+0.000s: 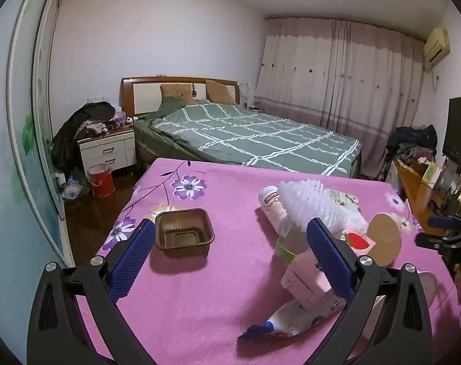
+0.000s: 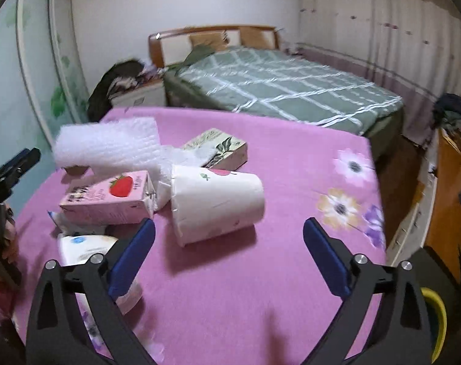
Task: Collect trash
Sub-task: 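Grasp the white paper cup with the right gripper, then carry the paper cup to the yellow bin and release it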
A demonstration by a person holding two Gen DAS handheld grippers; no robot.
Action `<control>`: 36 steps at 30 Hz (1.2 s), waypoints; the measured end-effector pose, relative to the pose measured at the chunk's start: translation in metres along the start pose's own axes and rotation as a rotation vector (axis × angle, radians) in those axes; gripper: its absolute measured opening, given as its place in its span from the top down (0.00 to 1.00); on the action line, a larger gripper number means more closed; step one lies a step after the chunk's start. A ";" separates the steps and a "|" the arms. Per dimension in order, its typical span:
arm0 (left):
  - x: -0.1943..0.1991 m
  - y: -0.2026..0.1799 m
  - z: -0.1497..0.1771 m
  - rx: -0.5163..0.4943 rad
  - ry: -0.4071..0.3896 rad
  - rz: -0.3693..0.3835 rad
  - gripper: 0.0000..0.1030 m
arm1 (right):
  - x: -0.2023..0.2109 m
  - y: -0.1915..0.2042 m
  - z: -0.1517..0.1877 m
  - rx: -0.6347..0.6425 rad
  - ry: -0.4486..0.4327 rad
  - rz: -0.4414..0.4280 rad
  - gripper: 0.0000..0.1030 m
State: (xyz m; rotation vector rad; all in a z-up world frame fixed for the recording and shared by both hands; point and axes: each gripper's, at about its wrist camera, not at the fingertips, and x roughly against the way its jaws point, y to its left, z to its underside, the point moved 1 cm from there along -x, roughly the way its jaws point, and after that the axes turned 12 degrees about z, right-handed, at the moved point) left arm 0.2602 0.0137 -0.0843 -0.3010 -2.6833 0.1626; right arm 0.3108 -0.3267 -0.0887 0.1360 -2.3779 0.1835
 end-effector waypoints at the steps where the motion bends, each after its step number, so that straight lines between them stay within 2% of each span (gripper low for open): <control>1: 0.001 -0.001 0.002 -0.003 -0.006 -0.004 0.05 | -0.006 0.003 -0.002 0.006 0.012 -0.007 0.08; 7: -0.004 -0.003 0.003 -0.001 -0.001 -0.005 0.05 | -0.043 0.000 -0.011 0.017 0.079 -0.096 0.07; 15: -0.007 -0.005 0.005 0.011 0.019 0.020 0.05 | -0.066 0.008 -0.015 0.043 0.117 -0.143 0.07; 16: -0.008 -0.005 0.005 0.012 0.021 0.021 0.05 | -0.065 0.008 -0.014 0.039 0.115 -0.152 0.07; 17: -0.009 -0.005 0.006 0.012 0.023 0.022 0.05 | -0.065 0.008 -0.014 0.033 0.118 -0.162 0.13; 19: -0.008 -0.005 0.005 0.014 0.022 0.023 0.05 | -0.068 0.009 -0.014 0.027 0.123 -0.156 0.23; 27: -0.008 -0.008 0.006 0.015 0.024 0.030 0.05 | -0.038 0.006 -0.008 -0.015 0.077 -0.103 0.24; 36: -0.005 -0.015 0.006 0.008 0.018 0.051 0.05 | 0.008 -0.038 0.026 -0.137 0.064 0.025 0.24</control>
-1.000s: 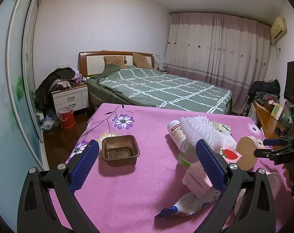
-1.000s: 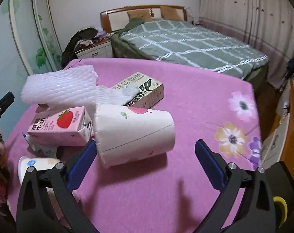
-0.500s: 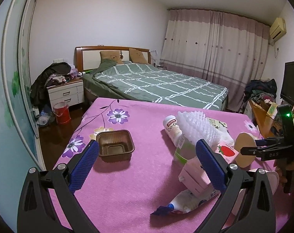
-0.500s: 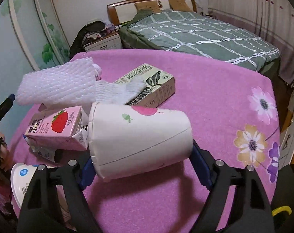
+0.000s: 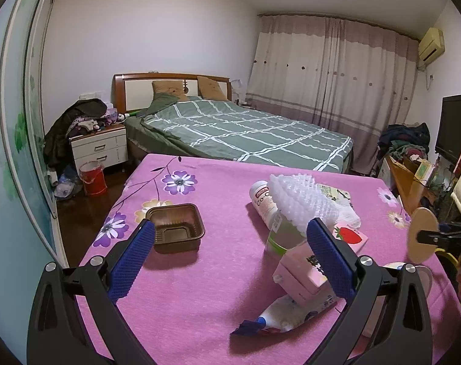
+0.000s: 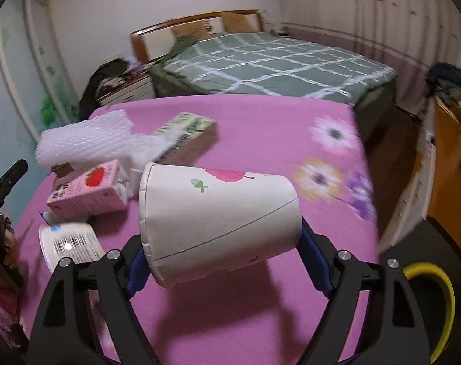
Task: Collect trash
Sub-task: 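Carry the paper cup to the yellow bin and release it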
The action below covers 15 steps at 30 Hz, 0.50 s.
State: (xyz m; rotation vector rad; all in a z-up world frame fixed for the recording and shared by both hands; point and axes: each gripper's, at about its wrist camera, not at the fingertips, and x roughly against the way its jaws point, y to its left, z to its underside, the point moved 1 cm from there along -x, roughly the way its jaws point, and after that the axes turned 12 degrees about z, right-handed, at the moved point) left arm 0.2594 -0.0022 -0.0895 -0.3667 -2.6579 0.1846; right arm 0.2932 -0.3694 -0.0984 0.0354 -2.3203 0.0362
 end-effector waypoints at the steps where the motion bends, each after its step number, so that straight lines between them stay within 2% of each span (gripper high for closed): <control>1: 0.001 -0.001 0.000 -0.001 -0.001 0.003 0.05 | 0.005 -0.010 0.006 -0.024 0.000 0.019 0.24; 9: 0.004 -0.009 0.000 -0.020 -0.003 0.020 0.05 | 0.037 -0.086 0.050 -0.207 -0.014 0.193 0.24; 10: 0.005 -0.010 0.000 -0.023 -0.003 0.023 0.05 | 0.041 -0.097 0.057 -0.236 -0.015 0.214 0.25; 13: 0.004 -0.011 0.001 -0.032 0.002 0.031 0.05 | 0.046 -0.127 0.075 -0.311 0.016 0.260 0.38; 15: 0.004 -0.013 0.001 -0.040 0.004 0.036 0.05 | 0.047 -0.146 0.087 -0.362 0.039 0.277 0.41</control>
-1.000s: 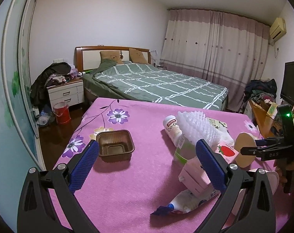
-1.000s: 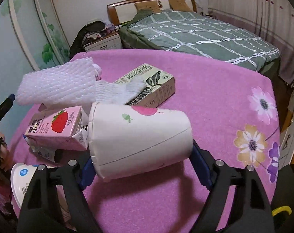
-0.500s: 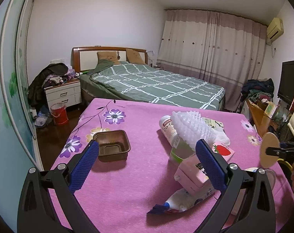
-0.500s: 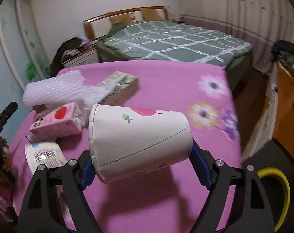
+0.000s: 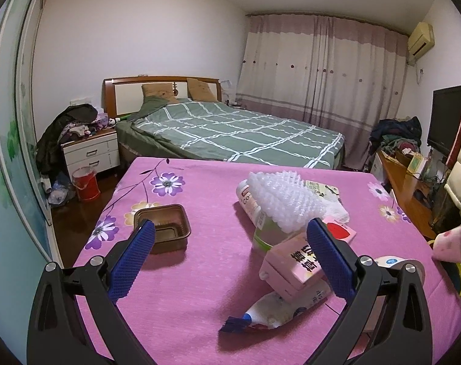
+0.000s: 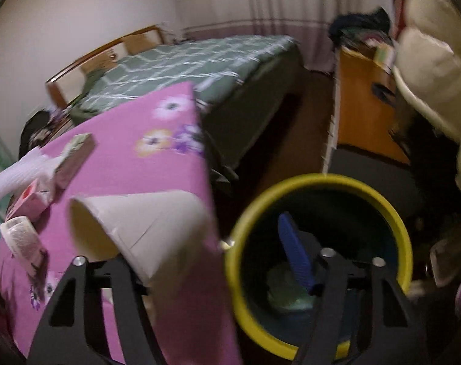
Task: Collect trash
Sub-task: 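Carry the paper cup to the yellow bin and release it, then grasp the white plastic bowl with the left gripper and lift it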
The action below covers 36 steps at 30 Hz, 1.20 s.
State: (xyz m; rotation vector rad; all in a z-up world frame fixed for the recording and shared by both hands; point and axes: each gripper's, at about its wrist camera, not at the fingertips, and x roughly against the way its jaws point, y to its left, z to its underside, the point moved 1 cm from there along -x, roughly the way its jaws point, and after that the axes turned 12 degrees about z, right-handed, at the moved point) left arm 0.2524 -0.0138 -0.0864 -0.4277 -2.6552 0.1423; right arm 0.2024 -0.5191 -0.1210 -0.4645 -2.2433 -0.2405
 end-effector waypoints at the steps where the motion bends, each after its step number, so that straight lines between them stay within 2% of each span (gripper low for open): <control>1: 0.000 -0.002 0.000 -0.006 0.000 0.000 0.05 | -0.001 -0.006 0.002 -0.014 0.005 0.009 0.44; 9: 0.000 -0.006 0.000 -0.020 0.005 0.006 0.05 | 0.002 -0.049 0.012 -0.098 0.005 0.085 0.46; 14: 0.004 -0.006 -0.001 -0.015 -0.002 0.016 0.05 | 0.006 -0.055 0.013 -0.127 0.010 0.111 0.46; 16: 0.005 -0.007 -0.002 -0.013 -0.005 0.023 0.05 | 0.012 -0.045 0.012 -0.122 0.002 0.089 0.46; 19: 0.008 -0.010 -0.002 -0.020 -0.013 0.032 0.05 | 0.024 -0.013 0.002 -0.075 -0.053 0.055 0.46; 24: 0.014 -0.027 -0.002 -0.074 -0.029 0.056 0.05 | 0.025 0.066 -0.029 0.013 -0.134 -0.074 0.45; 26: 0.019 -0.035 -0.001 -0.082 -0.024 0.082 0.05 | 0.021 0.089 -0.035 0.041 -0.163 -0.088 0.45; 31: 0.028 -0.069 0.010 -0.164 0.052 0.179 0.05 | 0.004 0.114 -0.031 0.038 -0.186 -0.100 0.45; 33: 0.029 -0.085 0.017 -0.206 0.100 0.230 0.05 | -0.005 0.117 -0.028 0.052 -0.162 -0.078 0.45; 36: 0.029 -0.115 0.025 -0.278 0.157 0.302 0.05 | -0.005 0.115 -0.027 0.031 -0.163 -0.091 0.41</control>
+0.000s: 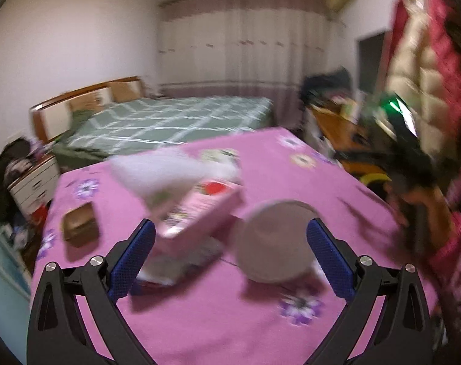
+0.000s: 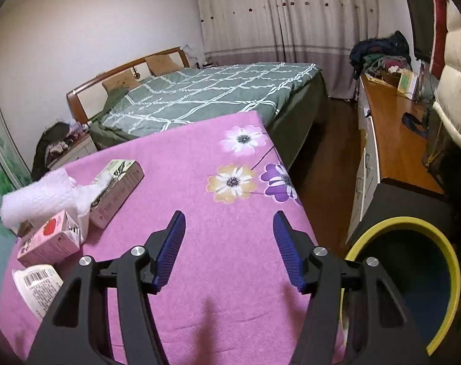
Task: Collect trash
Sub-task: 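Grasp the white plastic bowl with the left gripper and lift it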
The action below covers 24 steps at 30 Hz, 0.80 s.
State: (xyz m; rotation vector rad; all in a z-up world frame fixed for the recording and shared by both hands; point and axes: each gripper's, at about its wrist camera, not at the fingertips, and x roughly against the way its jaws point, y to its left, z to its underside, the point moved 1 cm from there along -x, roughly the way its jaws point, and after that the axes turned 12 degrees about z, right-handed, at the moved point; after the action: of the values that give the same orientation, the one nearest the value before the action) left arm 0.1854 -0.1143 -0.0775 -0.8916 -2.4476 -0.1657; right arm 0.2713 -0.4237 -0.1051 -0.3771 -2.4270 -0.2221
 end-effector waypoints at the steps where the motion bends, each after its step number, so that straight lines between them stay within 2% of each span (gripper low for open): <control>1: -0.003 -0.008 -0.001 -0.020 0.011 -0.001 0.05 | 0.001 -0.002 0.000 -0.005 -0.009 0.008 0.40; 6: -0.028 -0.028 -0.012 -0.059 0.078 0.008 0.05 | 0.000 -0.003 0.002 -0.005 -0.011 0.001 0.39; 12: -0.065 -0.013 -0.037 -0.022 0.121 0.052 0.07 | 0.002 -0.007 0.002 -0.019 -0.008 -0.018 0.39; 18: -0.103 0.004 -0.065 0.025 0.122 0.072 0.10 | 0.002 -0.011 0.001 -0.033 -0.011 -0.016 0.38; 24: -0.135 0.018 -0.094 0.084 0.080 0.052 0.10 | 0.001 -0.015 0.001 -0.050 -0.009 -0.011 0.38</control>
State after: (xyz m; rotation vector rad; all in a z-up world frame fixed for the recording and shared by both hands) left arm 0.3242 -0.2033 -0.0678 -0.8938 -2.3374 -0.0780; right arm 0.2656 -0.4371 -0.1063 -0.3876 -2.4362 -0.2864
